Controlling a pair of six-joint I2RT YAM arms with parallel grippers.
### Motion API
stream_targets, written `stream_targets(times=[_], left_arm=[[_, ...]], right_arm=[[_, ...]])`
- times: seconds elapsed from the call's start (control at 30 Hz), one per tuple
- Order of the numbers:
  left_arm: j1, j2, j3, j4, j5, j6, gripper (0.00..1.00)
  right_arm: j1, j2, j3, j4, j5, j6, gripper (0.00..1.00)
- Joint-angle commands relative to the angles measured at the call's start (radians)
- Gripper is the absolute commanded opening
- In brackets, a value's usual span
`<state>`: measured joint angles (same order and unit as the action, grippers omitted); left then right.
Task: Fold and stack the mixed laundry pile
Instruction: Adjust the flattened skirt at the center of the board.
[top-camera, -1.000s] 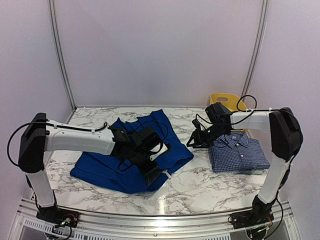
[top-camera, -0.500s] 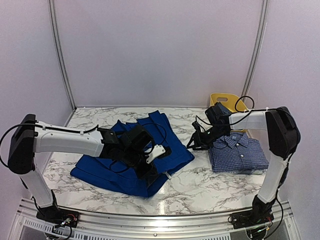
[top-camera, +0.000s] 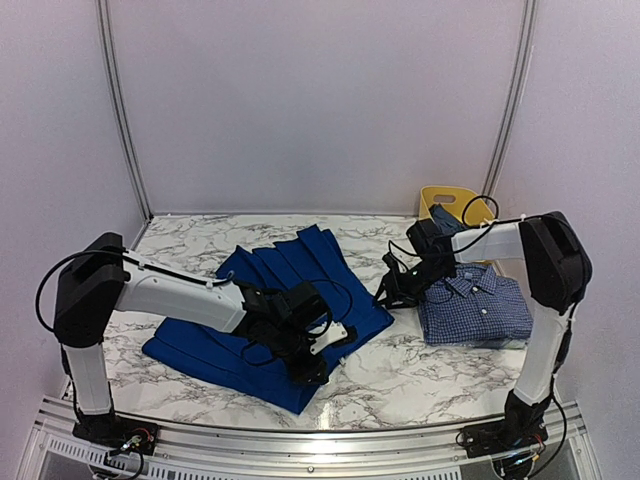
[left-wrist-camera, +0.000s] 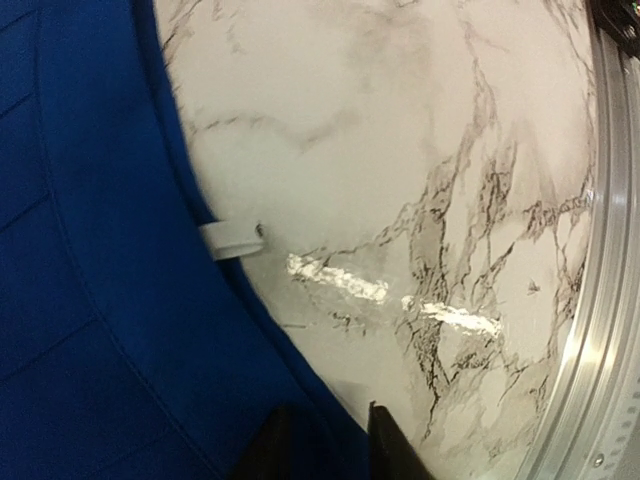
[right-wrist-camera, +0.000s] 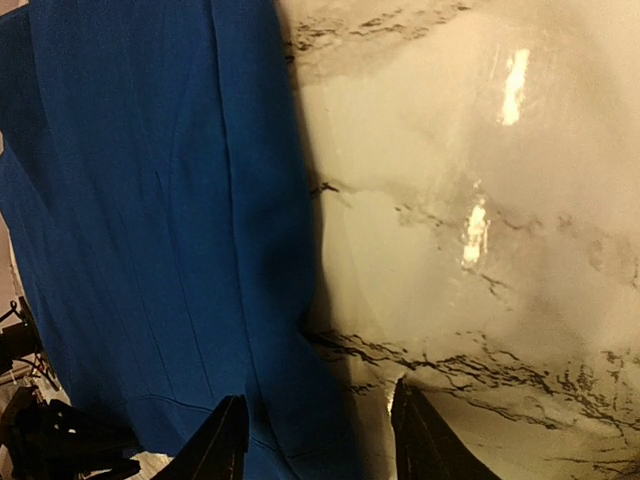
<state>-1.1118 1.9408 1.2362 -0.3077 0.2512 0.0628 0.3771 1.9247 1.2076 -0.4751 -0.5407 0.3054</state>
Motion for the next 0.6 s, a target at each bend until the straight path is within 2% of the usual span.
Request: stream_targets(times=[0.0, 0.1, 0.13, 0.2, 0.33, 0.43, 0.57], left_arm=[[0.0, -0.021, 0.037, -0.021, -0.009, -0.04, 0.46], [0.049, -0.133, 0.001, -0.006, -0.029, -0.149, 0.92], [0.071, -0.185, -0.022, 0.01, -0.048, -0.181, 0.98], [0.126, -0.29, -0.08, 0.049, -0.083, -0.263, 0.99], [0.257, -0.453, -0.208, 0.108, -0.158, -0.443, 0.99], [0.333, -0.52, -0.289, 0.107, -0.186, -0.505, 0.99], [0.416, -0.574, -0.386, 0.103, -0.209, -0.606, 0.99]], right_arm=[[0.01, 0.02, 0.049, -0.046, 0.072, -0.044, 0.48], [0.027, 0.043, 0.074, -0.073, 0.097, -0.063, 0.5], [0.035, 0.059, 0.083, -0.081, 0.094, -0.071, 0.49], [0.052, 0.096, 0.089, -0.087, 0.097, -0.089, 0.44], [0.093, 0.174, 0.115, -0.094, 0.17, -0.123, 0.19], [0.1, 0.215, 0.161, -0.092, 0.26, -0.129, 0.0], [0.1, 0.267, 0.275, -0.081, 0.446, -0.129, 0.0]])
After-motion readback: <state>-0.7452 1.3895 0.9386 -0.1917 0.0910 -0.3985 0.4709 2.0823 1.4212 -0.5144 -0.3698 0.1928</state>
